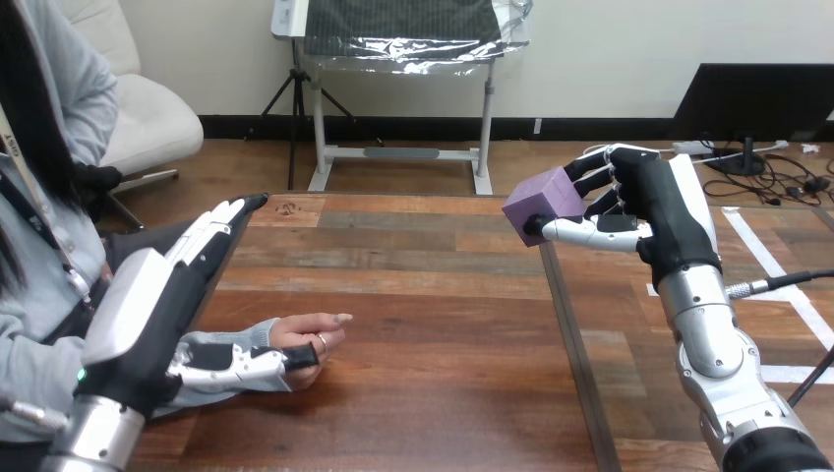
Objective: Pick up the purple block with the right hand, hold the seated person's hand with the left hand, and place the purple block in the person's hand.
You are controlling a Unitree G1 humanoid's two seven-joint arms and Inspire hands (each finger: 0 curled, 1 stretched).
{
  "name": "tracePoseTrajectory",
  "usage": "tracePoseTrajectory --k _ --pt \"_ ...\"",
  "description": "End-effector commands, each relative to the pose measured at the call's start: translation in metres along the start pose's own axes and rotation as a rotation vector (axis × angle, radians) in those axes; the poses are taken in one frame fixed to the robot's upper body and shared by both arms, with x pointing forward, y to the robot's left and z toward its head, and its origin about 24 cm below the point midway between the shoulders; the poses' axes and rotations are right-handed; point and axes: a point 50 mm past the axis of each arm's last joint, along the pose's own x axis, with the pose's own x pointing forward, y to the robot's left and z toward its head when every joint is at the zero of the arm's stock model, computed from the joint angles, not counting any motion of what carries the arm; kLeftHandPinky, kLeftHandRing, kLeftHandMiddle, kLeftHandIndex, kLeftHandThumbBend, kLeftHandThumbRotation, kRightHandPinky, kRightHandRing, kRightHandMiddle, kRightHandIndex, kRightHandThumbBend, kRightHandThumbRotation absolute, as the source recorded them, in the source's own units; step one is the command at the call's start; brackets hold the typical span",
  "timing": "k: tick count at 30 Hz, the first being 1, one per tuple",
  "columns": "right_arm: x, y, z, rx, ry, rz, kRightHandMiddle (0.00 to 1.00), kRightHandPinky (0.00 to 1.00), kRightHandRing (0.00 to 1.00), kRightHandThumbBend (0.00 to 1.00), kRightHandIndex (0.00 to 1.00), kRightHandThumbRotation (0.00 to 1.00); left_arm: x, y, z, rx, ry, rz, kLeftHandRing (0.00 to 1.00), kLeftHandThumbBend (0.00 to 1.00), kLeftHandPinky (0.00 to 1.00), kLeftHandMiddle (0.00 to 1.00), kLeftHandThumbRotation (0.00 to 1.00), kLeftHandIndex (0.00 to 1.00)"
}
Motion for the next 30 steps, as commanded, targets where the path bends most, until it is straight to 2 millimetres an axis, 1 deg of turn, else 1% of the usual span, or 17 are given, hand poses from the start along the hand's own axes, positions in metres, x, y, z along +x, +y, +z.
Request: tracePoseTrajectory --k 1,4,14,30 --pt "0.01 -0.006 0.026 0.055 -0.118 -0.05 0.39 0.24 0.28 0.78 0.48 0.0 0.021 0.011 -0.001 0.049 -0.037 0.007 0.94 1.0 0.86 0.94 0.32 0.91" --pt "0.008 -0.006 0.026 0.063 -0.124 -0.051 0.39 0.23 0.28 0.78 0.48 0.0 0.024 0.012 -0.003 0.065 -0.03 -0.006 0.93 1.0 0.85 0.93 0.29 0.91" --pt "0.003 -0.004 0.025 0.079 -0.131 -0.046 0.39 0.21 0.27 0.78 0.48 0.0 0.032 0.013 -0.011 0.127 -0.001 -0.043 0.92 1.0 0.84 0.91 0.21 0.9" --pt "-0.004 -0.003 0.025 0.123 -0.138 -0.039 0.39 0.19 0.25 0.78 0.48 0.0 0.042 0.013 -0.022 0.22 0.059 -0.109 0.86 1.0 0.8 0.86 0.19 0.83"
